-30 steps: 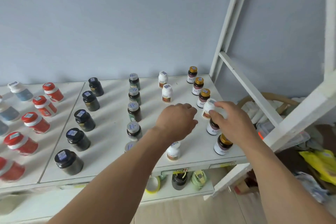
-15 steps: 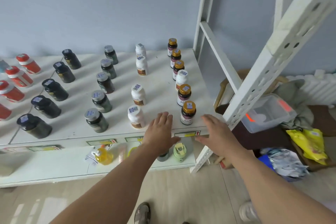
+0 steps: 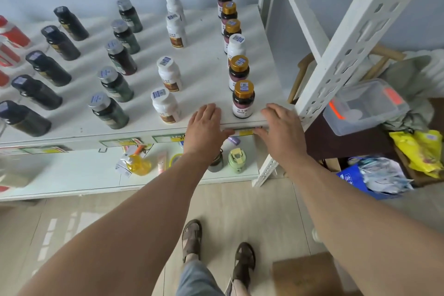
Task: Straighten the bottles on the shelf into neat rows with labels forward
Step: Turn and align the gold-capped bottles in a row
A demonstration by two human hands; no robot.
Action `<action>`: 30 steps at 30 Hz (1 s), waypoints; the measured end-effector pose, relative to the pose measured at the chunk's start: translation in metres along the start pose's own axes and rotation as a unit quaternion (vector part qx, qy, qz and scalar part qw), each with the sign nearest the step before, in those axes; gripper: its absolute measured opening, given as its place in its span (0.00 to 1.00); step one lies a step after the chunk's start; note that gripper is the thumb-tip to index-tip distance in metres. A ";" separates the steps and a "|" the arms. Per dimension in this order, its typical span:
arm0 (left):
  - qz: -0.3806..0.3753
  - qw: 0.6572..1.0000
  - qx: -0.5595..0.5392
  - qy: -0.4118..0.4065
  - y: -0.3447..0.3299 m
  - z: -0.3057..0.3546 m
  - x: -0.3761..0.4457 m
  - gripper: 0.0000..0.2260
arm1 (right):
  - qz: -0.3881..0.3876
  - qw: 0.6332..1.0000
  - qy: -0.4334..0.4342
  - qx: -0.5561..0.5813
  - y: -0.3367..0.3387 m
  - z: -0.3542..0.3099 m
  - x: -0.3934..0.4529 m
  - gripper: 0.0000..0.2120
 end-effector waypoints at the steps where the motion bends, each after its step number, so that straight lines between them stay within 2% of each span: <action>1: -0.004 1.000 0.001 0.001 0.000 0.000 0.001 0.29 | -0.002 1.000 0.001 0.001 0.000 0.000 0.000 0.20; 19: -0.036 0.999 -0.017 0.026 0.005 0.002 0.003 0.29 | -0.031 0.999 -0.006 0.007 0.006 -0.001 0.000 0.18; 23: -0.047 0.998 -0.030 0.028 0.009 0.002 0.003 0.28 | -0.071 0.997 -0.020 0.019 0.008 -0.002 0.001 0.20; 26: -0.074 0.996 -0.033 0.036 0.009 0.002 0.002 0.30 | -0.093 0.984 -0.101 0.115 0.018 -0.003 0.008 0.21; 28: -0.083 0.995 -0.038 0.046 0.010 0.003 0.003 0.32 | -0.080 0.965 -0.160 0.190 0.030 -0.005 0.016 0.22; 30: -0.083 0.993 -0.056 0.060 0.011 0.005 0.006 0.32 | -0.066 0.952 -0.182 0.238 0.040 -0.010 0.025 0.24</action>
Point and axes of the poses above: each hand's wrist, its own x-axis towards the middle knuckle, its own y-axis out of the back of the hand, z = x × y, the point moved 6 cm from there along x, towards the middle knuckle, and after that the axes turned 11 degrees about z, right-handed, at the moved point
